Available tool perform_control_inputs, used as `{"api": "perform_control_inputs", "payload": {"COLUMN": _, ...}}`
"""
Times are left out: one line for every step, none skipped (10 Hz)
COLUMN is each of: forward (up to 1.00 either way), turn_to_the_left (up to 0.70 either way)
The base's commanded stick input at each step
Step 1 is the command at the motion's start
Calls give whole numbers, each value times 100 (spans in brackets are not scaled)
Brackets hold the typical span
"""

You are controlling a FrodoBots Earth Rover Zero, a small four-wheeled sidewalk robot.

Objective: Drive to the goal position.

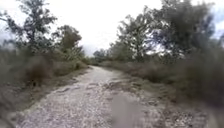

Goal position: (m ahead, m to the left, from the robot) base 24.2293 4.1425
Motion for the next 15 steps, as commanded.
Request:
{"api": "perform_control_inputs", "payload": {"forward": 50, "turn_to_the_left": 0}}
{"api": "perform_control_inputs", "payload": {"forward": 50, "turn_to_the_left": 18}}
{"api": "perform_control_inputs", "payload": {"forward": 50, "turn_to_the_left": 46}}
{"api": "perform_control_inputs", "payload": {"forward": 50, "turn_to_the_left": 41}}
{"api": "perform_control_inputs", "payload": {"forward": 50, "turn_to_the_left": 18}}
{"api": "perform_control_inputs", "payload": {"forward": 50, "turn_to_the_left": 0}}
{"api": "perform_control_inputs", "payload": {"forward": 50, "turn_to_the_left": 0}}
{"api": "perform_control_inputs", "payload": {"forward": 50, "turn_to_the_left": 0}}
{"api": "perform_control_inputs", "payload": {"forward": 50, "turn_to_the_left": 0}}
{"api": "perform_control_inputs", "payload": {"forward": 50, "turn_to_the_left": 0}}
{"api": "perform_control_inputs", "payload": {"forward": 50, "turn_to_the_left": 0}}
{"api": "perform_control_inputs", "payload": {"forward": 50, "turn_to_the_left": 0}}
{"api": "perform_control_inputs", "payload": {"forward": 50, "turn_to_the_left": 0}}
{"api": "perform_control_inputs", "payload": {"forward": 50, "turn_to_the_left": 0}}
{"api": "perform_control_inputs", "payload": {"forward": 50, "turn_to_the_left": 0}}
